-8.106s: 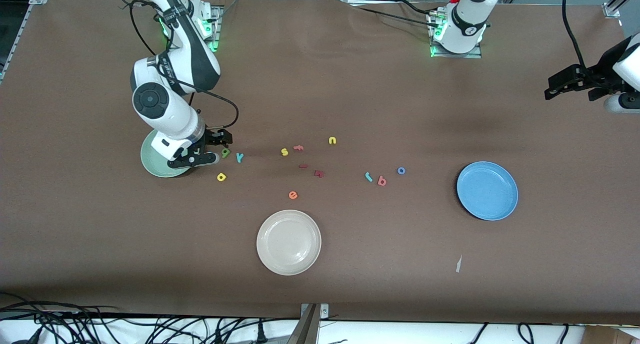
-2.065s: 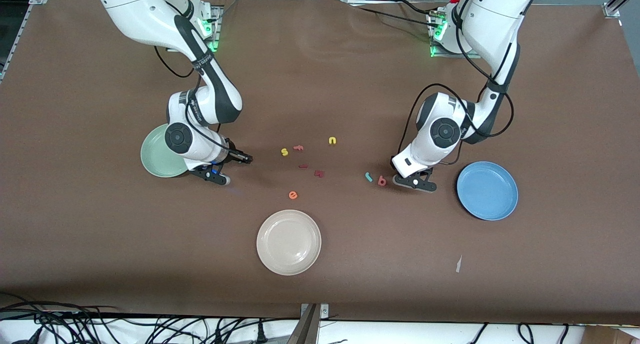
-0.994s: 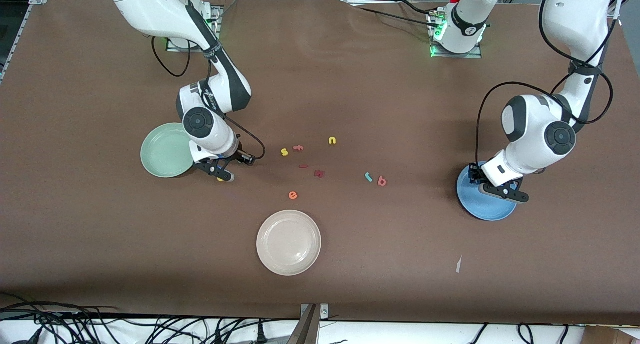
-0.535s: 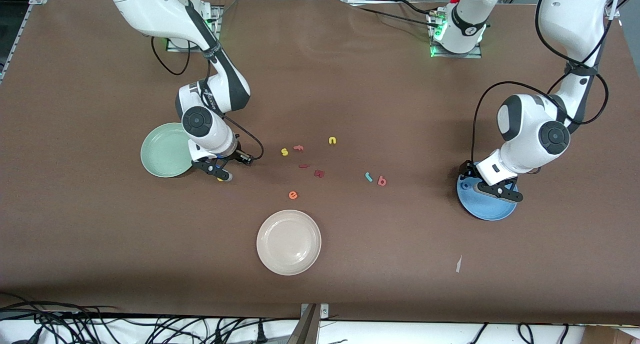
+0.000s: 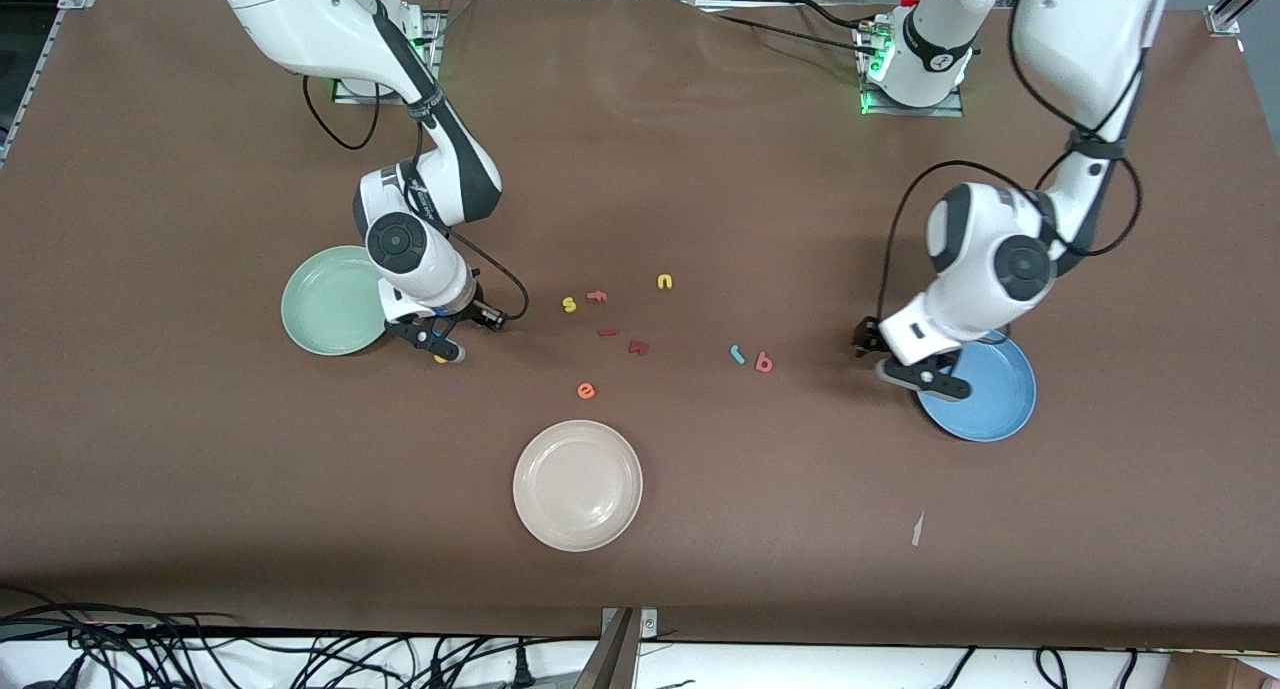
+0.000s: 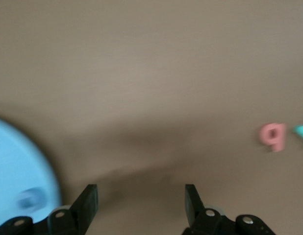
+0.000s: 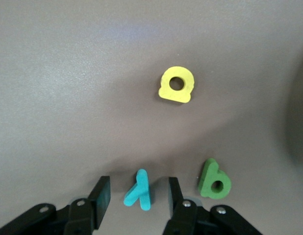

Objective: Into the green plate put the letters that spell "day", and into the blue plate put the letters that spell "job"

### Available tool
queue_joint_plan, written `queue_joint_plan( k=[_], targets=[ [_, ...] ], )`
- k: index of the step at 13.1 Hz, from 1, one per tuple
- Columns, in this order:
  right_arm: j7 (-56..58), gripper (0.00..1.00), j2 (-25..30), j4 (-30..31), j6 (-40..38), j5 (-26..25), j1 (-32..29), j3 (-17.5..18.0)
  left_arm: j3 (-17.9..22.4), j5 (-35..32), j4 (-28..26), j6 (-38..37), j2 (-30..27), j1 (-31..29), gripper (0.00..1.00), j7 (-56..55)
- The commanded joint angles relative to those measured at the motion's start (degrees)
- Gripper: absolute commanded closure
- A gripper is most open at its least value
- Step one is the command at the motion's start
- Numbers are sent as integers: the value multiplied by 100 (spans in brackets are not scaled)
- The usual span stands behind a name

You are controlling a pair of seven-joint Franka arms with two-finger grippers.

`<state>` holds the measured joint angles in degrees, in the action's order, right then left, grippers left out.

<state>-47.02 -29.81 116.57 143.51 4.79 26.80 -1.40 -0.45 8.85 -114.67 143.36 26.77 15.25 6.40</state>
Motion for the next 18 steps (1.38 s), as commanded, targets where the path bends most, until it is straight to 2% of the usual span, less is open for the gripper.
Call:
queue_joint_plan(
  k=[1,4,11,16,17,18],
  targets=[
    [-193,48,-8,67,143,-93,98,-36,254,143,646,43,599,775,20,-978],
    [-246,52,-25,67,178,-93,133,-36,379,126,903,209,908,1216,20,-1605],
    [-246,76,-60,67,195,-93,159,-36,572,134,1026,350,1233,1656,20,-1931],
    [-246,81,-60,67,195,-93,159,-36,581,143,1043,350,1251,1735,20,-2063],
    [-246,84,-60,67,187,-93,159,-36,633,135,1043,350,1260,1735,21,-2063],
    [-246,84,-43,59,160,-93,159,-36,642,134,1043,350,1269,1735,26,-2055]
  ],
)
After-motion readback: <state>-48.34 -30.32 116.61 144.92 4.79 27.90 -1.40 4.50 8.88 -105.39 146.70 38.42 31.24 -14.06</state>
